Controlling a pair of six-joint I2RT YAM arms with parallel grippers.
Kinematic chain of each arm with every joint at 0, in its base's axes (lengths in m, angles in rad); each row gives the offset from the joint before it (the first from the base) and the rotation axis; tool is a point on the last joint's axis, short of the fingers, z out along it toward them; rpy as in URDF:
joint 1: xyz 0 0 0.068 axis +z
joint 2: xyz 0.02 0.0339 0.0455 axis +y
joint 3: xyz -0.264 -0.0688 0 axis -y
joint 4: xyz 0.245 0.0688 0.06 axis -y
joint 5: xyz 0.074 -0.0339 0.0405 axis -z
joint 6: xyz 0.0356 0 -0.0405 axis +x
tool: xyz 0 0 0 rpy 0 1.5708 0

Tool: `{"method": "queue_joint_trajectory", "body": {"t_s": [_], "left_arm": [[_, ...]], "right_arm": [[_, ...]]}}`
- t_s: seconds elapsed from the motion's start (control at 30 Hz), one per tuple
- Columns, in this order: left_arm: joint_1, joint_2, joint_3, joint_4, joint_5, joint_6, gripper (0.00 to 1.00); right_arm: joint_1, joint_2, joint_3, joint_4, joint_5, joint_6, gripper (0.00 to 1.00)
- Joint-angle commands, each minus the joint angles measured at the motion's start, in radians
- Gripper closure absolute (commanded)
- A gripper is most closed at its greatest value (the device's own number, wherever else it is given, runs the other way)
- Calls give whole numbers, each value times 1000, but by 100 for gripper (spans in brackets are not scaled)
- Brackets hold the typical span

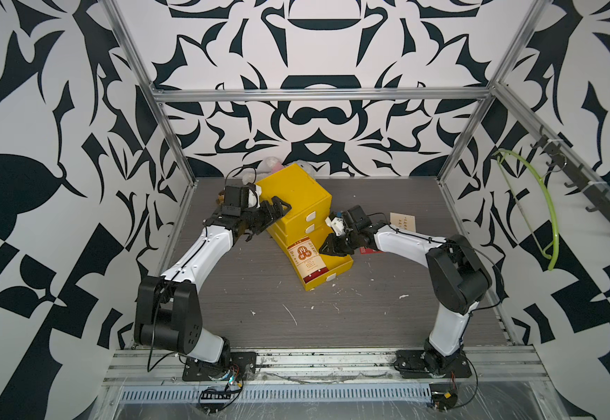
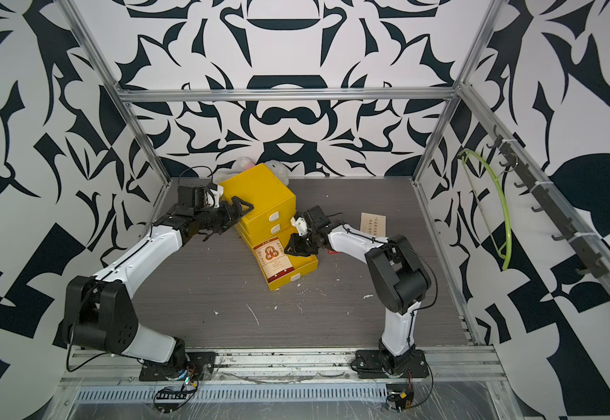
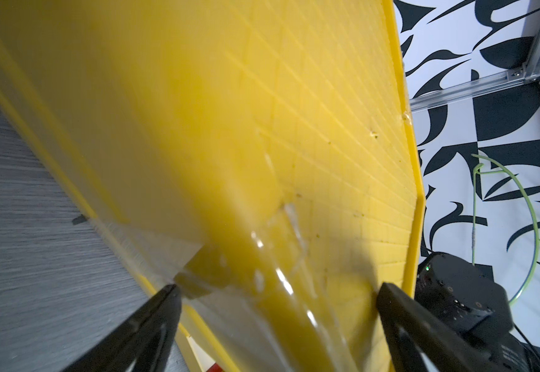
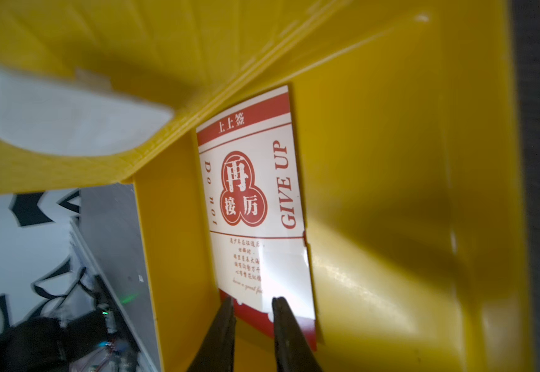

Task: Take the postcards out of the drawer
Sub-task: Pick up the postcards from the drawer.

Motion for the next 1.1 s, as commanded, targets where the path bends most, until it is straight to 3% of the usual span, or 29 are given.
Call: {"method": "queue_joint_trajectory", "body": {"t_s": [0.0, 0.13, 0.23, 0.47, 0.6, 0.8, 0.93, 1.07], "left_arm": [[-15, 7, -2, -46, 33, 19, 0], [-15, 4, 5, -49, 35, 22, 0], [-12, -3, 42, -73, 46, 40, 0], [58, -21, 328, -239, -10, 209, 0], [103, 36, 480, -232, -35, 288, 0], [161, 261, 716, -271, 66, 393, 1], [214, 448, 893, -357, 244, 409, 1], [247, 585, 1019, -441, 371, 466, 0]], "right_arm": [[44, 24, 61, -18, 114, -40, 63], [54, 43, 70, -3, 175, -44, 54], [56, 43, 72, -3, 192, -54, 54], [55, -109, 65, -66, 209, -81, 53], [53, -220, 57, -140, 269, -92, 52], [53, -296, 35, -173, 311, -117, 41], [53, -287, 27, -156, 294, -115, 32], [53, -249, 9, -103, 250, -90, 31]]}}
